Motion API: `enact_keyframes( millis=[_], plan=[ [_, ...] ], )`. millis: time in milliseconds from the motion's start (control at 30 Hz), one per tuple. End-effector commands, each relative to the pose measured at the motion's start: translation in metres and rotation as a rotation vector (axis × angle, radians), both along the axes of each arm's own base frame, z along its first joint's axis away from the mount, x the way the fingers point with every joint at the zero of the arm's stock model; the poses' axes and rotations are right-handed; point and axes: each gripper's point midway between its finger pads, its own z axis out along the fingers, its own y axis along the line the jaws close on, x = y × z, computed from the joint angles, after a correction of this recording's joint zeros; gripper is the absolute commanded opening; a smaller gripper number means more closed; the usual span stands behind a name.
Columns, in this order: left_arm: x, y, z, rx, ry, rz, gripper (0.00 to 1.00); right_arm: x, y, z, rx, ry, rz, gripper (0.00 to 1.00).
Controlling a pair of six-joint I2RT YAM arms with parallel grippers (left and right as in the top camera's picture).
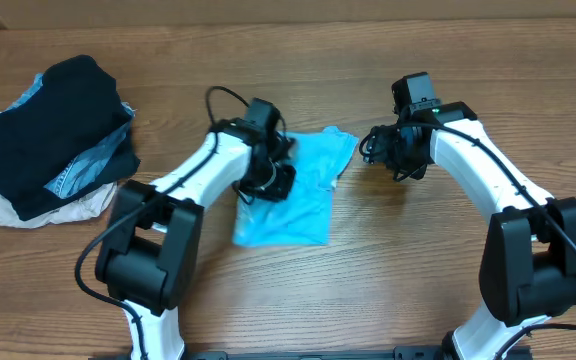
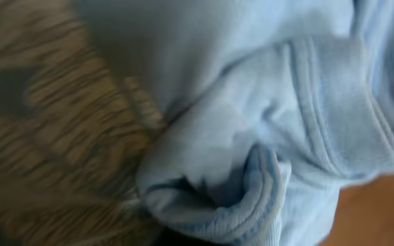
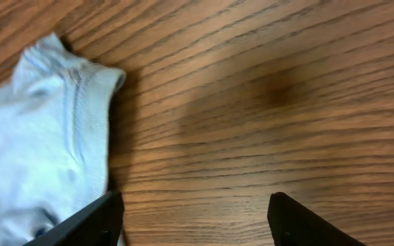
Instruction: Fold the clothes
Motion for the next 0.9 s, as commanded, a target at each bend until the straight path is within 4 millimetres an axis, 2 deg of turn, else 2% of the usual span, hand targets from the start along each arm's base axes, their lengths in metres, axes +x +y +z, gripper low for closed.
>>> enact_keyframes(
  millis=[0,133,267,367,533,667,733,833,867],
  plan=[
    [-0.033,-0.023,0.004,-0.037,0.077,-0.087,0.04,0.008,-0.004,0.022,0.007,-0.065,0.011,0.72],
    [-0.052,-0.028,0.006,-0.027,0.124,-0.133,0.04,0.008,-0.006,0.021,0.006,-0.063,0.010,0.72],
    [-0.057,-0.053,0.036,-0.166,0.111,-0.169,0.04,0.009,-0.006,0.022,0.006,-0.066,0.009,0.72],
    [-0.056,-0.059,0.054,-0.210,0.075,-0.181,0.04,0.010,-0.008,0.022,0.006,-0.067,0.004,0.72],
    [-0.073,-0.071,0.051,-0.201,0.097,-0.232,0.04,0.012,-0.017,0.022,0.005,-0.067,-0.020,0.72],
    [-0.103,-0.095,0.049,-0.176,0.104,-0.319,0.05,0.015,-0.033,0.023,0.010,-0.070,-0.062,0.72],
    [-0.112,-0.099,0.047,-0.148,0.112,-0.326,0.07,0.016,-0.037,0.025,0.032,-0.069,-0.075,0.72],
    [-0.117,-0.098,0.046,-0.095,0.128,-0.287,0.08,0.017,-0.043,0.026,0.068,-0.066,-0.095,0.72],
    [-0.111,-0.088,0.046,-0.041,0.123,-0.245,0.05,0.016,-0.045,0.026,0.070,-0.062,-0.102,0.72]
  ],
)
